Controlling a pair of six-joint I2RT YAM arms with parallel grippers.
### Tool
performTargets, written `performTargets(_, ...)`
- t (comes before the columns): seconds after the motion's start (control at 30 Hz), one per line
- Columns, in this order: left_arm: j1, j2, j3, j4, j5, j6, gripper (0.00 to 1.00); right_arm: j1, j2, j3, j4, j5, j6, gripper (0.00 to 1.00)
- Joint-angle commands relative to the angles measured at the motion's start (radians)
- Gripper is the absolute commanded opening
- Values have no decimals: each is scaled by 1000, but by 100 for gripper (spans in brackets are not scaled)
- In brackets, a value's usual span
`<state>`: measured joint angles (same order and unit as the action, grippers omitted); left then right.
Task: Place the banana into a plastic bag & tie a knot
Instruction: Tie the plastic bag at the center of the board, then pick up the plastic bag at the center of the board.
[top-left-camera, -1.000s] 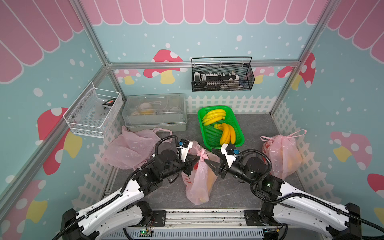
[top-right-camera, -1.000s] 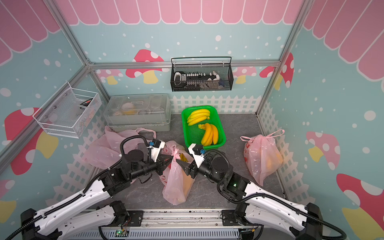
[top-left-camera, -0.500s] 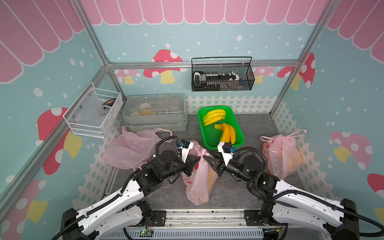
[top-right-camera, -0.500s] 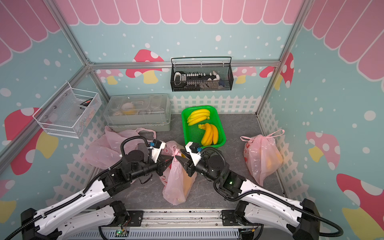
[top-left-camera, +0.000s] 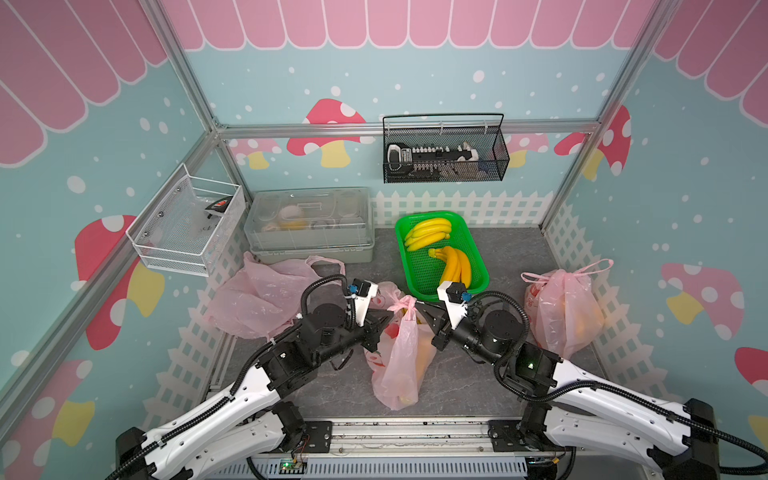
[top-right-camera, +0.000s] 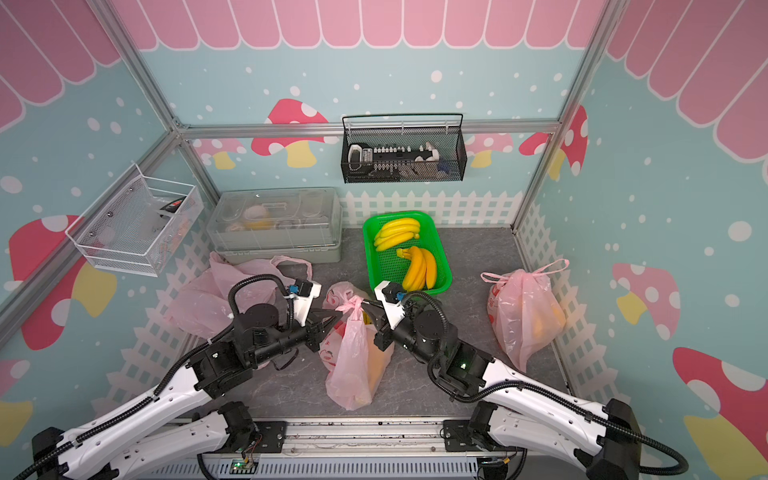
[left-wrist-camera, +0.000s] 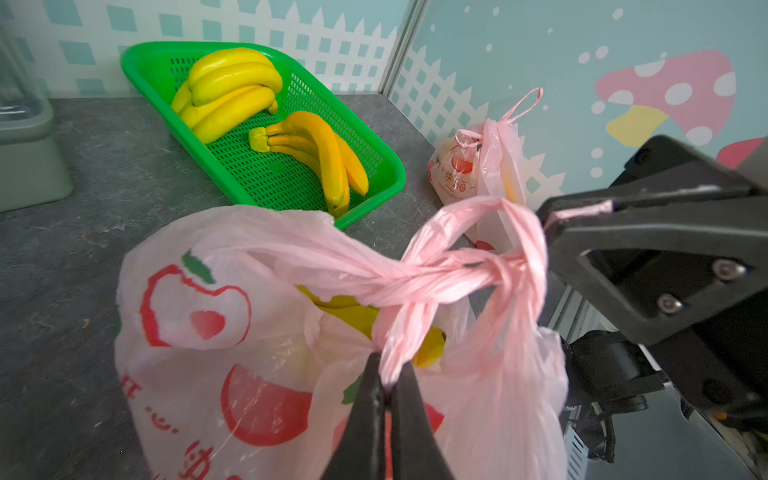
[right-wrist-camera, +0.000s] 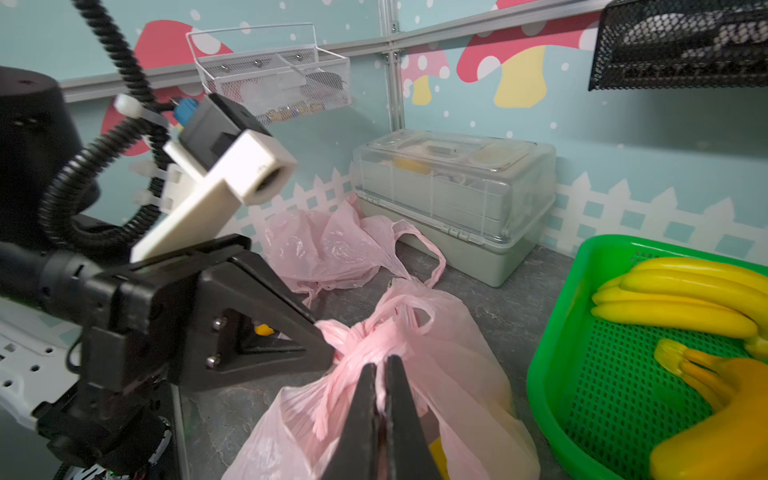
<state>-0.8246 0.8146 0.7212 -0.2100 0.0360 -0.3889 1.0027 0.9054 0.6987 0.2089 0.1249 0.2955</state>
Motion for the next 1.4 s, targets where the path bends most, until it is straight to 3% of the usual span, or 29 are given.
performTargets(0.0, 48, -59, -45, -70, -90, -50, 0, 4, -22, 7, -96, 119, -14, 0)
performTargets(0.2, 197, -123, -120, -143, -87, -127, 0, 4, -11, -31, -162, 188, 2, 0)
performTargets(0.57, 442, -80, -236, -273, -163, -295, 0, -59, 37, -160, -314, 403, 183, 0)
performTargets(0.67, 499, -80, -253, -281, -153, -313, 0, -89, 9, -203, -329, 407, 220, 0)
performTargets(1.0, 532, -29, -257, -277, -163, -326, 0, -131, 37, -206, -411, 470, 284, 0)
performTargets(1.1, 533, -42, -243, -248, -113, -301, 0, -131, -5, -176, -371, 408, 216, 0)
performTargets(1.23, 529, -70, -208, -182, 37, -260, 1, -131, -28, -99, -337, 305, 115, 0)
performTargets(1.37, 502, -130, -190, -141, 111, -257, 28, -131, -12, -59, -322, 247, 98, 0)
